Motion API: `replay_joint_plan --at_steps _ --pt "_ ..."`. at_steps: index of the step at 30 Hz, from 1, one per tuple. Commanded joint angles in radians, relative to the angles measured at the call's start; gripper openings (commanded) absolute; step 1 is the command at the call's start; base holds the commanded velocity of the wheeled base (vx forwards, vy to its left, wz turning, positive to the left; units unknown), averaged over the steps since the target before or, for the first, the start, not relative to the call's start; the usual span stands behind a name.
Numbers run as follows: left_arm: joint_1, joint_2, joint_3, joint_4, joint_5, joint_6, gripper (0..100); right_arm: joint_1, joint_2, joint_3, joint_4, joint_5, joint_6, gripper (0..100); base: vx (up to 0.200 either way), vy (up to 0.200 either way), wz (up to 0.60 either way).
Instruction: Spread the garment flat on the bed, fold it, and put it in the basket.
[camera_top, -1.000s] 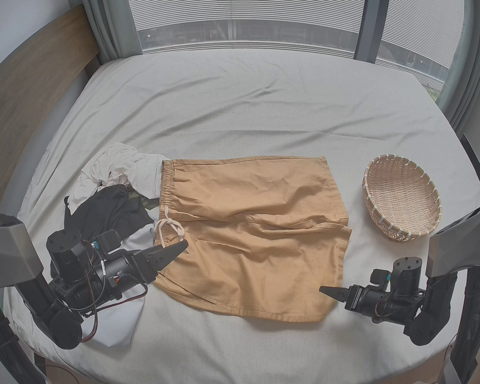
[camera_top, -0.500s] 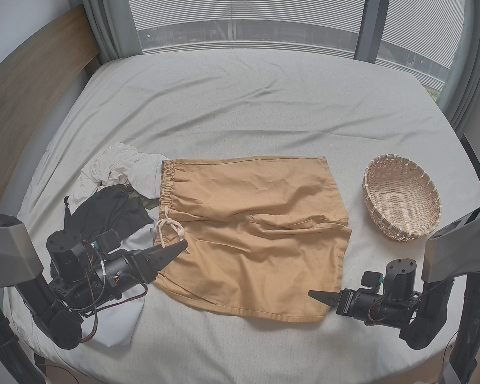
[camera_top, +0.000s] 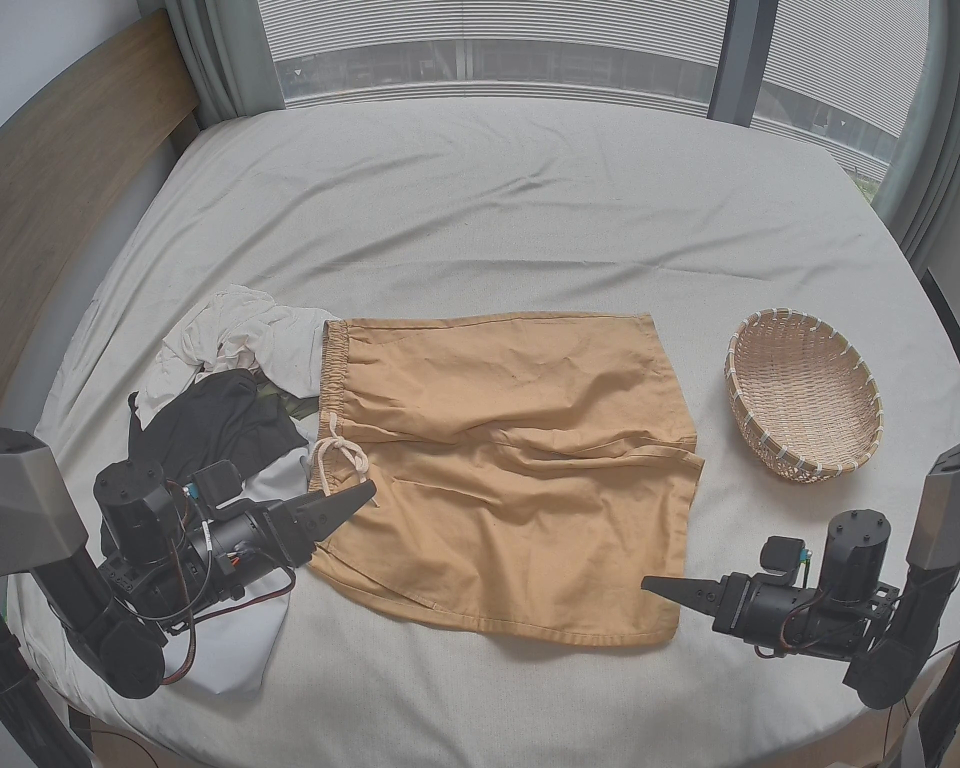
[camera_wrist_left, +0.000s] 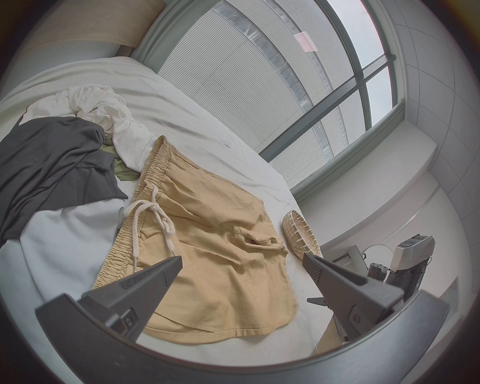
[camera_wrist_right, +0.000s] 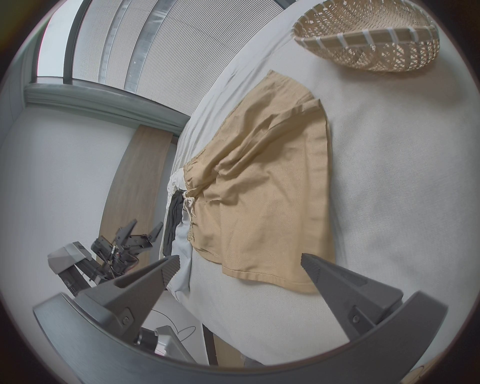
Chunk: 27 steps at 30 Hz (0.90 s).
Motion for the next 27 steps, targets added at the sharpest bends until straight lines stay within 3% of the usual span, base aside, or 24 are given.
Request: replay_joint_plan --at_steps 1,6,12,27 --pt "0.012 0.042 0.016 0.001 0.03 0.0 100 -0.092 -0.059 0.033 0.001 -0.002 -0.015 100 0.0 0.0 0.0" --pt "0.064 0.082 0.026 0.002 0.061 -0.002 100 -0.155 -0.047 0.033 0.003 -0.002 -0.069 100 0.0 0.0 0.0" --pt "0.132 0.135 0.032 0.002 0.063 -0.002 100 -0.115 -0.041 0.033 0.001 -0.003 -0.074 100 0.0 0.0 0.0" --pt "0.147 0.255 0.043 0.001 0.087 -0.005 100 -0.084 -0.025 0.033 0.0 -0.042 -0.074 100 0.0 0.0 0.0"
